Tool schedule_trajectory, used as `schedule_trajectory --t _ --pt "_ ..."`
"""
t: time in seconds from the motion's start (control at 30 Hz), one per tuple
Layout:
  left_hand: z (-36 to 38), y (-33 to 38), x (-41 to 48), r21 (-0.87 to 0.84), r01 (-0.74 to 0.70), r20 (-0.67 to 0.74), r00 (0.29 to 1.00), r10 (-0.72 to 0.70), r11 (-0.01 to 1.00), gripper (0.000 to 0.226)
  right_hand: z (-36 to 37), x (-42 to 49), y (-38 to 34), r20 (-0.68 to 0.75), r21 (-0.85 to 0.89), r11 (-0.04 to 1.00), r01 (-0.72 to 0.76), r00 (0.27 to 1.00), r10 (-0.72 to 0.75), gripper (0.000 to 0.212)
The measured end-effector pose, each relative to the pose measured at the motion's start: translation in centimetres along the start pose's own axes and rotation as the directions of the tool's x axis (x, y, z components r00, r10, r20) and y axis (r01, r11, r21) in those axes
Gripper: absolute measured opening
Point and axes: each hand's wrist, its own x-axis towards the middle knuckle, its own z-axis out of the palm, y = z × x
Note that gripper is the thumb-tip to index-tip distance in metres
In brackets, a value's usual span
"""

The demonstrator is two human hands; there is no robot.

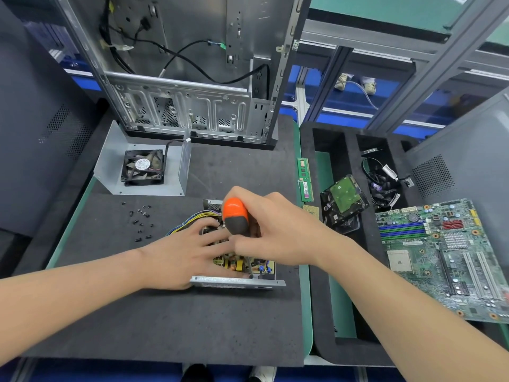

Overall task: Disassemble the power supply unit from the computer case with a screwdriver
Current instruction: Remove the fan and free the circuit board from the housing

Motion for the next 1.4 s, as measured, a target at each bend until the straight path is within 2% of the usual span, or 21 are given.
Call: schedule_trajectory --t 0.3,0.6,0.87,1.07,1.2,1.3,1.4 --pt "-0.23 -0.04 -0.04 0.029 0.003 -0.008 1.0 -0.003 1.0 0.09 -0.17 -0.27 -0.12 0.0 0.016 1.0 -0.021 1.0 0.021 0.03" --pt "-0.57 -0.09 -0.03 0.011 -0.007 0.009 1.0 0.007 1.0 0.102 -0.35 -0.46 -0.23 0.006 0.009 1.0 -0.023 1.0 0.023 0.03" --pt "-0.81 -0.04 -0.04 0.031 -0.002 0.058 0.998 0.0 1.0 0.088 -0.4 -0.53 -0.23 0.006 0.014 0.999 -0.031 0.999 0.031 0.029" --pt "-0.52 -0.01 -0.03 0.044 -0.013 0.08 0.997 0.009 0.999 0.098 -0.46 -0.52 -0.16 -0.009 -0.004 1.0 -0.021 1.0 0.021 0.028" --pt "-0.14 0.1 0.02 0.04 -0.008 0.004 1.0 0.008 0.999 0.09 -0.71 -0.55 -0.1 -0.017 0.0 1.0 -0.02 1.0 0.02 0.027" --pt "0.02 0.12 0.07 0.034 -0.01 -0.019 1.0 0.011 0.999 0.1 -0.78 -0.59 -0.08 -0.021 -0.005 1.0 -0.028 0.999 0.028 0.028" --pt "0.11 0.07 -0.02 0.026 -0.015 -0.034 0.999 0.016 1.0 0.101 -0.78 -0.62 -0.16 -0.014 -0.009 0.999 -0.032 0.999 0.032 0.028"
